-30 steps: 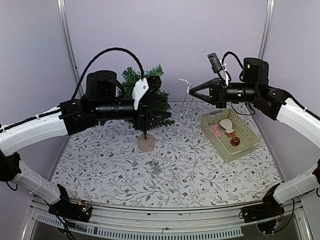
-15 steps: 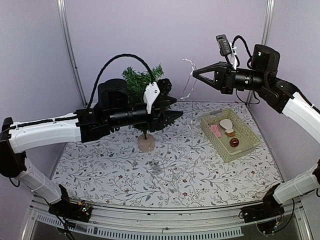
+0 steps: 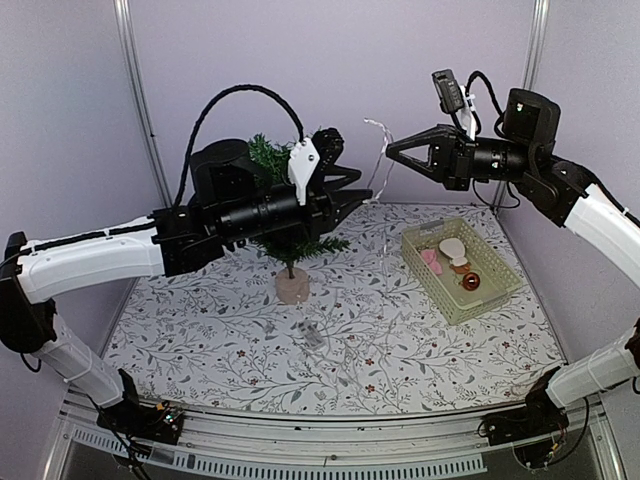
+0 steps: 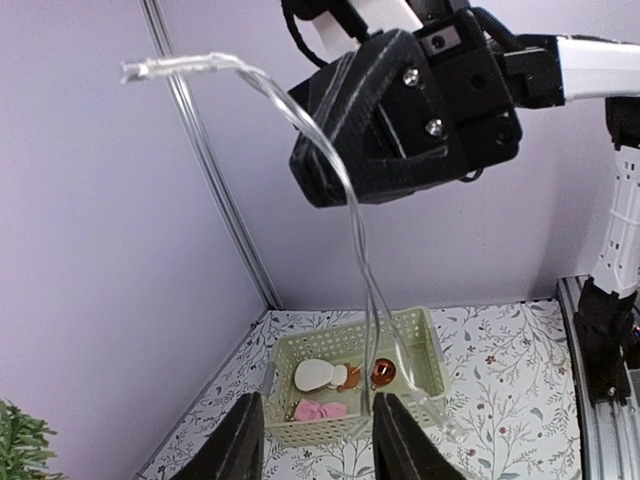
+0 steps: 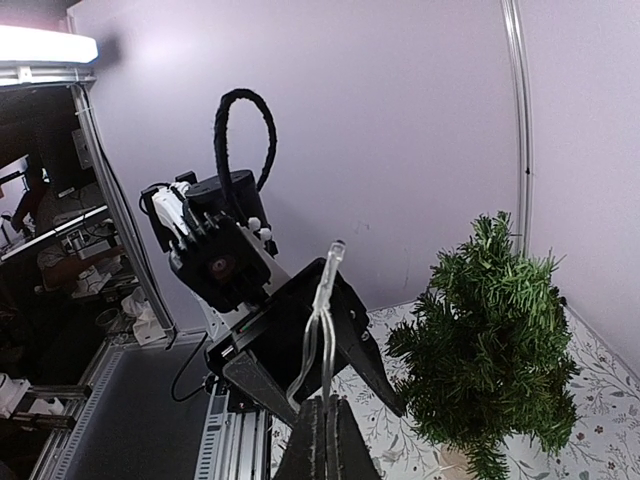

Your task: Decorate the small christmas tree

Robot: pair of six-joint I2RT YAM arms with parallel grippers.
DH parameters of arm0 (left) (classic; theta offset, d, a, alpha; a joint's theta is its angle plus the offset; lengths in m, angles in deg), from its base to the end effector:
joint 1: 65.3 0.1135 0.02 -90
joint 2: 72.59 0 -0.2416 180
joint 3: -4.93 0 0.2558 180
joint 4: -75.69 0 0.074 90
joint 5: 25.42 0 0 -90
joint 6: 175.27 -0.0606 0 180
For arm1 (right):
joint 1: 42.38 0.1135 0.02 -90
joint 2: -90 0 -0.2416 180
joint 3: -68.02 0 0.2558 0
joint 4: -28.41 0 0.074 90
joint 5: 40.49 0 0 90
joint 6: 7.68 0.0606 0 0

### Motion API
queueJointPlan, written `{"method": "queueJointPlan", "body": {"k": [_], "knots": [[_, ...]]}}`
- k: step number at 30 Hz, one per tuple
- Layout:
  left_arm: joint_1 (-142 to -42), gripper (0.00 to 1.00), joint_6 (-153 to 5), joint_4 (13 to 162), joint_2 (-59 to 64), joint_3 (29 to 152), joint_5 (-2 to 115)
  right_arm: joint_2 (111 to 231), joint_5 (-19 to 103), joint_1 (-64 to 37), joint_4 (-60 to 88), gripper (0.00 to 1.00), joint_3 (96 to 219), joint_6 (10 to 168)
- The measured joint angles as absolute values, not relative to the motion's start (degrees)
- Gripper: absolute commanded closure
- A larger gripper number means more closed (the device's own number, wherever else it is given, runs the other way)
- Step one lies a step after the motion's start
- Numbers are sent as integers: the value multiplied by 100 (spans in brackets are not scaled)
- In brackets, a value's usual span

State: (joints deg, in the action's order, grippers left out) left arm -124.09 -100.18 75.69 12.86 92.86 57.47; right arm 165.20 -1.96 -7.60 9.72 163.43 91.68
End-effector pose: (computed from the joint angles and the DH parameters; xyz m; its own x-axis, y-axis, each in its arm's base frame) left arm 0.1959 -0.3378 0.3712 0.2565 0.0693 -0.9640 0.8763 0.4042 0.2622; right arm 0.2276 0.2158 0.4384 -0.1408 0.0256 -0.9897 -0.9879 0.0622 0.1421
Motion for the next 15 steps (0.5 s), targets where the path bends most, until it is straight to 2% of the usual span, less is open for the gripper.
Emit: {"method": "queueJointPlan", "body": {"k": [8, 13, 15], "knots": [[-12426, 61, -10014, 7545, 1291, 9518, 5578, 16524, -189, -760, 926, 100, 16343, 9131], [-12439, 63, -9999, 7585, 1371, 9786, 5561, 16572, -185, -760, 911, 100, 16337, 9109], [-12441, 68, -9981, 7635, 1448, 9926, 5561, 16596, -185, -758, 906, 100, 16328, 9107]]}}
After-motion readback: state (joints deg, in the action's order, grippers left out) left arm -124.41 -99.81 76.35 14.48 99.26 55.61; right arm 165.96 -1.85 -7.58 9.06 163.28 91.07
